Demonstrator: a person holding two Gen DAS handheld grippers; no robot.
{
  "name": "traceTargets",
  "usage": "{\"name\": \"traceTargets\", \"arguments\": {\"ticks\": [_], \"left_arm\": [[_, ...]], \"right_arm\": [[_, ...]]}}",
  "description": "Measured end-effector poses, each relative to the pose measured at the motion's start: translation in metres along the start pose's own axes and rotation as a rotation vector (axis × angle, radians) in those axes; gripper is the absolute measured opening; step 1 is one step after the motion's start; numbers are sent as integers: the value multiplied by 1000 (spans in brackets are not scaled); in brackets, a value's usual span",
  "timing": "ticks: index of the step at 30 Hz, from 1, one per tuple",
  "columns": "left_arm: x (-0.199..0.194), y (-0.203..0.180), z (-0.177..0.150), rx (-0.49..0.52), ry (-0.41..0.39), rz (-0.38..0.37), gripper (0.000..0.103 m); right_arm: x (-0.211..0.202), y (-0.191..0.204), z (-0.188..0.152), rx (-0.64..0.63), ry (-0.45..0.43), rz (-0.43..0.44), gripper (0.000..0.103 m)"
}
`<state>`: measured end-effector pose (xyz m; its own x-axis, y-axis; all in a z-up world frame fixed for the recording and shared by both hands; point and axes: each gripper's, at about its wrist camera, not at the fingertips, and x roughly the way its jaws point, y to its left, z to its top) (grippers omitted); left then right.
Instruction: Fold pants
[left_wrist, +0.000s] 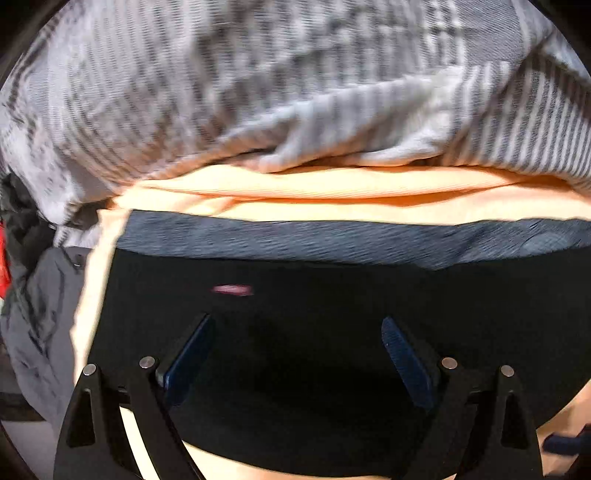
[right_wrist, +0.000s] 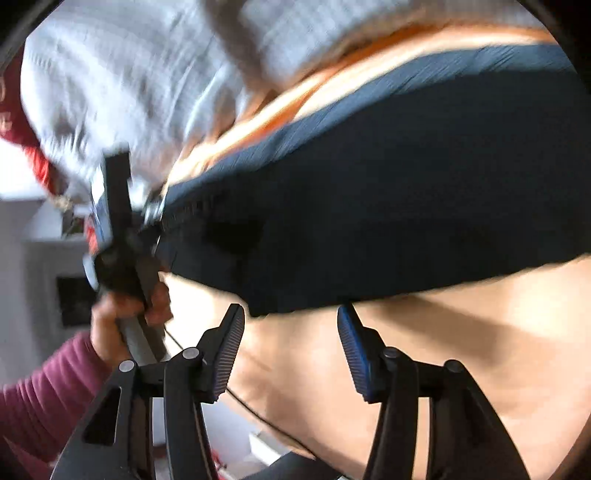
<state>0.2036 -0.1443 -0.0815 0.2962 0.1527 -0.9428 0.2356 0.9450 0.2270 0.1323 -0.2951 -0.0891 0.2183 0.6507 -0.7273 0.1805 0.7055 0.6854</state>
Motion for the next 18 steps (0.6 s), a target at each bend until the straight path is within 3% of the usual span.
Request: {"name": "traceTargets", "arguments": {"ticks": [3,7,11,15,16,17,18], "left_arm": [[20,29,-14,-13,41,57,93],[27,56,-29,-114,35,-29,101],[31,55,-33,-82,-4,-19,103],[31,59,-30,-79,5,-39,103],[31,60,-30,-73,7,-38,103],[32,62,-29,-67,6,-37,103],[33,64,-30,-65,2,-41,103]], "right_arm": [[42,16,-13,1,35,44,57],[82,19,-23,53,44,82,57],[88,20,-22,55,0,107,57],[97,24,-11,97,-36,125,54],[95,27,-8,103,-37,123,39],[92,29,-5,102,-32,113,13],[91,32,-3,102,-29,113,7]]}}
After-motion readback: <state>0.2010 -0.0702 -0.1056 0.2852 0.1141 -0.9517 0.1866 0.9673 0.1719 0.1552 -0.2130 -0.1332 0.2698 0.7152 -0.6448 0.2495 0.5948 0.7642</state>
